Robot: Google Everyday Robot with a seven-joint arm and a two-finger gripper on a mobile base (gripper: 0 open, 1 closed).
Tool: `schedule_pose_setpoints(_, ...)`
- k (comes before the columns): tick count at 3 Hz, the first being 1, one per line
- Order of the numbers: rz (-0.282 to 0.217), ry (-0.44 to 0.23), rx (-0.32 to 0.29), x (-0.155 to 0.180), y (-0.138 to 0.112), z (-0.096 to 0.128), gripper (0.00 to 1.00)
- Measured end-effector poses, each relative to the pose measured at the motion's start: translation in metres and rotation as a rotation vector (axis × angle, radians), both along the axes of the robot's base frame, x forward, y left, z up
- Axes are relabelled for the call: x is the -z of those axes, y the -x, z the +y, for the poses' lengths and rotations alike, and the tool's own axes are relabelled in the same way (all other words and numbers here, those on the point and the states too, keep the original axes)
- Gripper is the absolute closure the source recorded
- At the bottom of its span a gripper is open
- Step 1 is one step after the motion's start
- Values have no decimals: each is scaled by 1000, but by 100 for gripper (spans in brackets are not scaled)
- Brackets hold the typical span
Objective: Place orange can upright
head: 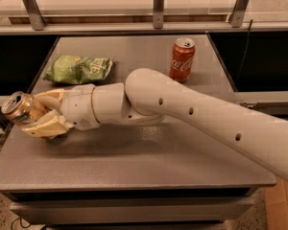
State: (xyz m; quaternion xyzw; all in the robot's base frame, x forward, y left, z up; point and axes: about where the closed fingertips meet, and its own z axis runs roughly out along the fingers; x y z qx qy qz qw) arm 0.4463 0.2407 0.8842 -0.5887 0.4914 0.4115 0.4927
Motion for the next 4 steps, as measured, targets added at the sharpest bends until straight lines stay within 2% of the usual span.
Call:
schedule_pose_setpoints(3,9,-9,2,2,0,-1,100)
schedule_pose_setpoints(4,19,-26,2,6,-1,-1,83)
